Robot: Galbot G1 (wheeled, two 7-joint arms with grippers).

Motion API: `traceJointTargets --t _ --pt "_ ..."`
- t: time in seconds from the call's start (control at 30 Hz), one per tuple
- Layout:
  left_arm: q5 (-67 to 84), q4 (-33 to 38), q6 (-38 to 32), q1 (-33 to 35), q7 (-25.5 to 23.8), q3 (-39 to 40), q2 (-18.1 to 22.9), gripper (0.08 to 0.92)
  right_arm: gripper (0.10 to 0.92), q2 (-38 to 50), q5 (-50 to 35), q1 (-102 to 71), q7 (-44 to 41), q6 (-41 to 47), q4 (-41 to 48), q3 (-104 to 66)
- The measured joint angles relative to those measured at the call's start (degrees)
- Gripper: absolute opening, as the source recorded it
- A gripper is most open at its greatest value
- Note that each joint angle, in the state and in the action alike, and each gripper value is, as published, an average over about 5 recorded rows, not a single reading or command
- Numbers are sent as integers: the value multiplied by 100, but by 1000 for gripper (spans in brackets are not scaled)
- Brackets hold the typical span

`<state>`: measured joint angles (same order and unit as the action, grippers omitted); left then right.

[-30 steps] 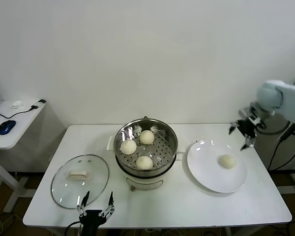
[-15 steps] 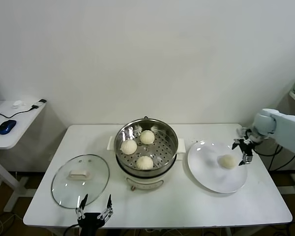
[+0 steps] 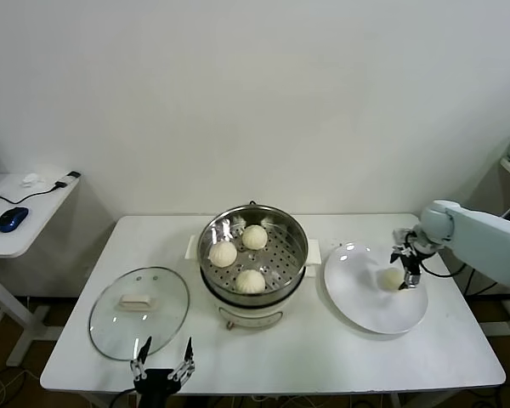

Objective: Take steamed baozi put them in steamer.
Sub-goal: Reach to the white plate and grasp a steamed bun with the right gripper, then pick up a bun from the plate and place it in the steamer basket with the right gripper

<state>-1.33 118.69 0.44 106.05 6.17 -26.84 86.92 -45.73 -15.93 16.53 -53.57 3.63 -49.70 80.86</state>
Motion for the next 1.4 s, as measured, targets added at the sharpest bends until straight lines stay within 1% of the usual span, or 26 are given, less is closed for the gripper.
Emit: traceJointTargets --t 0.07,0.17,0.37,0.5,0.7,1.0,1.2,1.4 --pt "0 7 0 9 1 0 1 823 726 -23 12 -11 -26 2 22 -3" --pt "-4 24 0 25 2 6 4 823 695 -48 25 -5 -80 2 36 1" --pt "-13 84 10 49 4 18 7 823 666 -58 -81 217 -200 27 -64 123" --pt "-20 134 35 55 -3 33 6 823 662 -94 -359 715 -319 42 -308 472" --pt "-20 213 66 48 -14 84 1 823 662 -299 -1137 2099 -534 100 -974 1413" --pt "-15 355 82 58 -20 169 -57 823 662 -992 -2788 4204 -531 468 -2374 2320" --pt "13 434 80 66 -19 175 -88 823 662 -1562 -3578 4730 -171 877 -3045 2481" --pt "31 473 86 52 -25 170 -87 823 662 -2091 -3925 4658 290 1239 -3286 2585"
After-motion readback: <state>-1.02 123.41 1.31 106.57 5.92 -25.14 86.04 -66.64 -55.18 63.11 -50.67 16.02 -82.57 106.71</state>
